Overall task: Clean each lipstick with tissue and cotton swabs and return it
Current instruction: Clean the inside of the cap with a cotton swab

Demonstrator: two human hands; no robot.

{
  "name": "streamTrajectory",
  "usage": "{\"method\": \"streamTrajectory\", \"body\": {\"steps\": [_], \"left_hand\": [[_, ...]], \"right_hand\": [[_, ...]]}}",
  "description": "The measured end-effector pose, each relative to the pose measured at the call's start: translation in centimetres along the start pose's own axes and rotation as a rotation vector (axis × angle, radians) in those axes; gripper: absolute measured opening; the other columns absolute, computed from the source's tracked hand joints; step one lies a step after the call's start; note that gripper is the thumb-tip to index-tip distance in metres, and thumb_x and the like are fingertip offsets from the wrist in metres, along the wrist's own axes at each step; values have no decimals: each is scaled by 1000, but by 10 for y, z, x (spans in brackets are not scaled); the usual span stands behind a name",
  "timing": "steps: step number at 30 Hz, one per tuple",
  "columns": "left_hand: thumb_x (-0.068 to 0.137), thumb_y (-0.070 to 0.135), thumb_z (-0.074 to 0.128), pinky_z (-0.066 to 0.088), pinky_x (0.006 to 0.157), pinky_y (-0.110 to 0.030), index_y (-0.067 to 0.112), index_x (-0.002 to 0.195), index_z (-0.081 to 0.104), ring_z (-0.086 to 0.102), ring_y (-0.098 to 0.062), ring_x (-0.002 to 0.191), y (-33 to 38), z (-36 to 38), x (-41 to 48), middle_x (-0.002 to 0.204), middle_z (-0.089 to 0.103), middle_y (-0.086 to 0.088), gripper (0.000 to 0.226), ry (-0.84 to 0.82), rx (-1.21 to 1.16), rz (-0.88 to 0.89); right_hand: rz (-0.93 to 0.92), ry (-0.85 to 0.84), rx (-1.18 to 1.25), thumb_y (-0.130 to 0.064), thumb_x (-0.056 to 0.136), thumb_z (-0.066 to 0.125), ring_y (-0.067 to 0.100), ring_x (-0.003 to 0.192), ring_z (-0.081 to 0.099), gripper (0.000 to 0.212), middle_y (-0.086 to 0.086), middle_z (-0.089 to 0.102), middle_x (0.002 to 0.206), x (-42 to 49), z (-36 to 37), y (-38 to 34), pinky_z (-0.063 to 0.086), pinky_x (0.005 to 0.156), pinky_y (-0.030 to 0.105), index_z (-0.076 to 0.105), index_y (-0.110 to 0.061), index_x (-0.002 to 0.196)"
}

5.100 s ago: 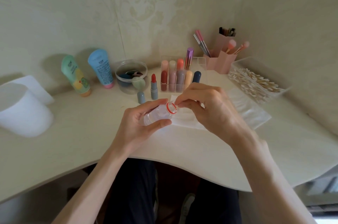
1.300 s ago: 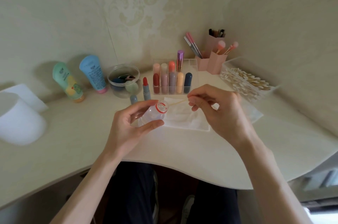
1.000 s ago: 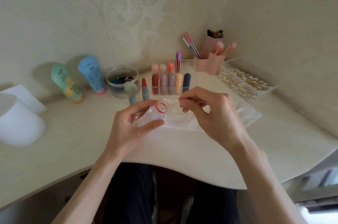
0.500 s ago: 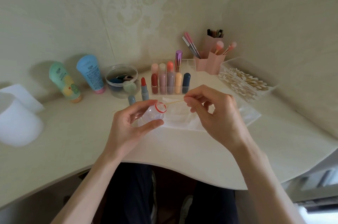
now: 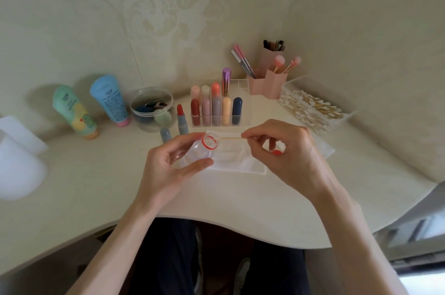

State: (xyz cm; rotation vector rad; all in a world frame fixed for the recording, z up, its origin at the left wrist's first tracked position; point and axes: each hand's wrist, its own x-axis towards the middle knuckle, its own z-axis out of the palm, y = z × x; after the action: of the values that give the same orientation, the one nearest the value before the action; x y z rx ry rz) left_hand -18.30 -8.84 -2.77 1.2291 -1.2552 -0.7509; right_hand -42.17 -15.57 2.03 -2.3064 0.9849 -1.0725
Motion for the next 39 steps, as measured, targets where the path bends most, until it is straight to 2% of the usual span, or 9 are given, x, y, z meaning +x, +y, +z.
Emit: {"method": "streamTrajectory", "body": {"steps": [4, 15, 18, 21, 27, 28, 31, 33, 39], "left_hand": [[69, 20, 89, 53, 100, -21, 26, 116, 74, 72, -9, 111, 0, 2, 1, 113, 78, 14, 50, 0, -4, -2], [70, 18, 89, 54, 103, -27, 24, 118, 74, 72, -12, 113, 1, 9, 4, 114, 78, 10, 50, -4, -15, -16], [70, 18, 89, 53, 103, -29, 23, 118, 74, 72, -13, 112, 2, 17, 5, 114, 78, 9, 50, -15, -22, -16], [70, 18, 89, 53, 101, -26, 22, 118, 74, 72, -13, 112, 4, 25, 7, 115, 78, 9, 51, -25, -44, -11], [67, 17, 90, 53, 102, -26, 20, 116, 74, 72, -13, 112, 7, 43, 11, 113, 78, 7, 51, -54, -81, -9], [67, 17, 90, 53, 104, -27, 20, 116, 74, 72, -13, 112, 7, 46, 12, 113, 78, 7, 51, -57, -82, -14], [67, 18, 91, 53, 106, -31, 21, 117, 74, 72, -14, 114, 7, 53, 14, 115, 78, 7, 52, -68, -77, -15], [67, 19, 91, 52, 106, -32, 22, 117, 74, 71, -14, 115, 7, 56, 15, 116, 78, 7, 53, -76, -79, -13], [68, 15, 91, 50, 108, -29, 21, 117, 74, 71, -12, 115, 9, 56, 14, 115, 78, 9, 52, -75, -79, -27]], "right_hand": [[0, 20, 23, -6, 92, 78, 15, 79, 67, 13, -11, 73, 87, -1, -2, 2, 54, 68, 28, 80, -17, 97], [8, -7, -20, -7, 93, 76, 13, 86, 69, 13, -11, 72, 90, -4, -3, 8, 54, 68, 30, 77, -19, 97], [23, 13, -21, -9, 93, 78, 13, 89, 66, 11, -9, 69, 92, -7, -6, 14, 51, 67, 24, 77, -20, 96], [91, 103, -32, -14, 92, 80, 15, 89, 62, 10, -9, 67, 91, -11, -12, 27, 43, 71, 16, 79, -23, 94], [282, 233, -175, -16, 90, 81, 8, 84, 60, 9, -13, 70, 90, -26, -29, 78, 39, 73, 11, 79, -24, 93], [314, 232, -219, -15, 90, 80, 8, 84, 59, 10, -13, 70, 89, -30, -30, 86, 39, 73, 12, 78, -25, 92], [377, 194, -350, -16, 91, 79, 14, 86, 59, 11, -10, 68, 87, -38, -32, 103, 44, 75, 27, 77, -26, 92], [403, 171, -373, -17, 92, 77, 18, 90, 60, 9, -8, 68, 88, -42, -30, 106, 45, 76, 33, 77, -26, 92], [413, 194, -359, -18, 92, 77, 16, 89, 57, 7, -10, 64, 88, -42, -27, 108, 41, 74, 31, 78, -25, 93]]}}
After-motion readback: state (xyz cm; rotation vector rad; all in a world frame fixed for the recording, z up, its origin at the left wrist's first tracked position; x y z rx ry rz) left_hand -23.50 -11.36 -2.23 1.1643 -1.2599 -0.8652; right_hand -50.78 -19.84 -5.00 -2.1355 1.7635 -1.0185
